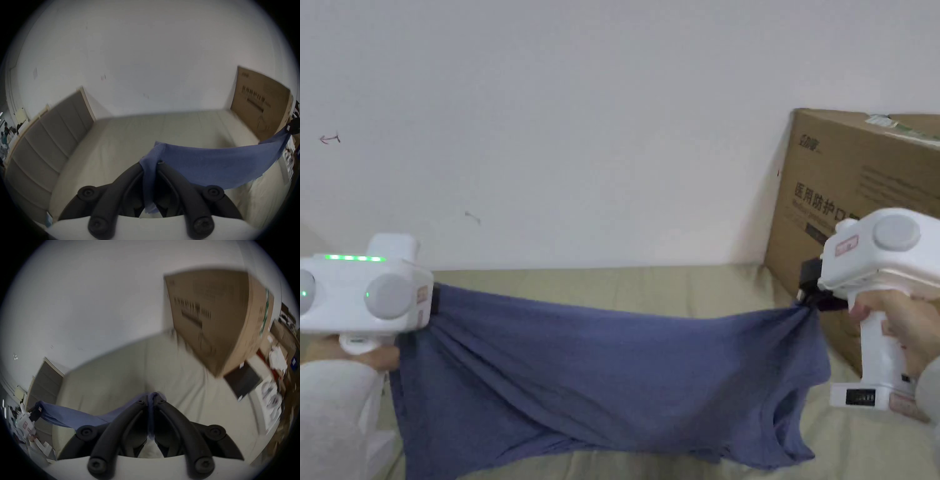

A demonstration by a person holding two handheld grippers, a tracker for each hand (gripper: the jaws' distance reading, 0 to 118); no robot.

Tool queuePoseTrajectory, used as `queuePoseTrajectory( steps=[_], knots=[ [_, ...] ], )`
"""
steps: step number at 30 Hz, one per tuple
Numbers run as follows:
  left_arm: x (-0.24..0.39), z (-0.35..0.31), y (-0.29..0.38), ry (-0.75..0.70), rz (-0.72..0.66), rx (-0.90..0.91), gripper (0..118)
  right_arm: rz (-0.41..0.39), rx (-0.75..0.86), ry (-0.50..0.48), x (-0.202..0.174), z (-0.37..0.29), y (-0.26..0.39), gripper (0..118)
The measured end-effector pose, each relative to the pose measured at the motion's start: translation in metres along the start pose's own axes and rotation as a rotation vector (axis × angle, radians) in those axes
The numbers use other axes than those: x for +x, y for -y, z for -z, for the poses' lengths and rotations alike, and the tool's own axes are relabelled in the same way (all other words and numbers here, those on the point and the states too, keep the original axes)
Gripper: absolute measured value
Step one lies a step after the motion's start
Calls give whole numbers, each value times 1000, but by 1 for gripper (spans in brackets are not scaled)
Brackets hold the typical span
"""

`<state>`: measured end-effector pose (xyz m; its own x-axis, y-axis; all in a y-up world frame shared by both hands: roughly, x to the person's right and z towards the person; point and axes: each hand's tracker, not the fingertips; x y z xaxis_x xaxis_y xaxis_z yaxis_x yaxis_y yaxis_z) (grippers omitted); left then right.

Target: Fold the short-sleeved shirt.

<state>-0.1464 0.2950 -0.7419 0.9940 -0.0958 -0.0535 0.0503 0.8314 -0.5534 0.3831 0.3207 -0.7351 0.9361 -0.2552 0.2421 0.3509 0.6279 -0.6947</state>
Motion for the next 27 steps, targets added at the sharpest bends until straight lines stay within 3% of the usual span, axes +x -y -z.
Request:
queuePoseTrajectory(
  steps=[5, 7, 9, 12, 14, 22, 27],
  knots=[
    [6, 49, 107, 1, -19, -232, 2, 68, -211, 62, 35, 88, 83, 6],
    [-4, 62, 132, -11, -68, -299, 2, 140, -263, 78, 50, 110, 101, 6],
    [-15, 52, 145, -11, -123, -292, 2, 159, -273, 23, 57, 111, 115, 6],
    [-28, 22, 156, 23, -102, -261, 2, 95, -219, 21, 65, 79, 131, 6],
    [-29, -10, 164, 30, -59, -239, 2, 108, -179, -39, 74, 46, 150, 6],
    [-40, -160, 249, 80, -2, -195, 2, 75, -143, -13, 116, -97, 293, 6],
    [-42, -220, 322, 82, 103, -235, 2, 141, -164, -8, 152, -139, 370, 6]
  ],
)
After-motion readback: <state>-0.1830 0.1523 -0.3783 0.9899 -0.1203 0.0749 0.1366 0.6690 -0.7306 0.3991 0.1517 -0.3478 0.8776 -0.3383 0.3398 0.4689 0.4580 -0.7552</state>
